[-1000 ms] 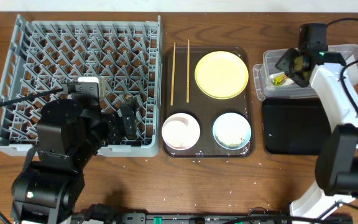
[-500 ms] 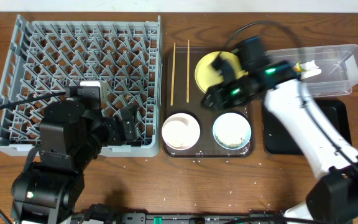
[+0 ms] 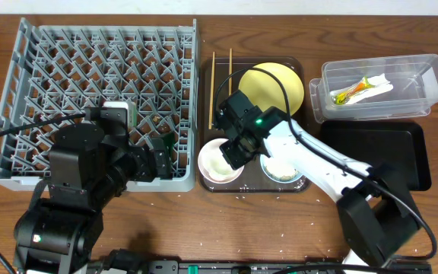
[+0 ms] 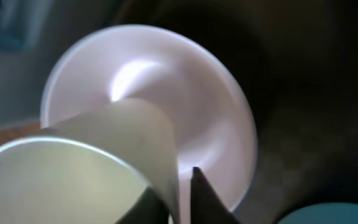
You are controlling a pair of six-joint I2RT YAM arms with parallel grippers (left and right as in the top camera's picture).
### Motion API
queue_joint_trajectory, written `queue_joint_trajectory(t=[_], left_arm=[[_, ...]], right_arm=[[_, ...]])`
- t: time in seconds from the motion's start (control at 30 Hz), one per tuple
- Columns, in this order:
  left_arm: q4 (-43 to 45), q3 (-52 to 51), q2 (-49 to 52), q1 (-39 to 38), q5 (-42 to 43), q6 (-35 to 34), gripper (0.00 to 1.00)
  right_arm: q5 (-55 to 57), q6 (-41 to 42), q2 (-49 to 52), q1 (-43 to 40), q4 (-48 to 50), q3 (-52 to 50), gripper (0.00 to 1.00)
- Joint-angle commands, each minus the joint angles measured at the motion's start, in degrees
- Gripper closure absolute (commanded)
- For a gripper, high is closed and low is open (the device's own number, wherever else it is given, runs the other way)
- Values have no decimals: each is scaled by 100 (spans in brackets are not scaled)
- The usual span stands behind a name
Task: Sort waste into correct bins and load items into the dishwasher
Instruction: 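Move right gripper down to white cup and grasp it, then lift white cup and hand it to the left gripper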
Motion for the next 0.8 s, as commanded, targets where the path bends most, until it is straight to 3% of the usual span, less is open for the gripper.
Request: queue_joint_trajectory(t=[0.0,0.13,0.23,0.3,0.47,0.6,0.77], left_arm=[[59,120,-33,24,160,-402,4],[356,120,-35,24,247,-1392,4],[730,120,-22,24,866,-1582,4],[1016,120,17,24,1580,-1766,4],[1305,120,184,24,2557,-1906,4],[1832,120,525,24,4015,-1928,4],[2085,120,918,22,5163,-1919,4]], right_arm=[[46,83,-146,-120,-92,85,99],[-920,-415,-579,-522,-162,197,99],[-2083,-798,-973,-1084,-219,229,99],[-3652,-1209,-1340,-1784,-105,229,99],[-5993,-1311,-1738,-2767,494,229,99],[-7740,-1307,-1768,-2800,1325,229,99],[-7890,-1005,-1775,-2533,1700,229,99]])
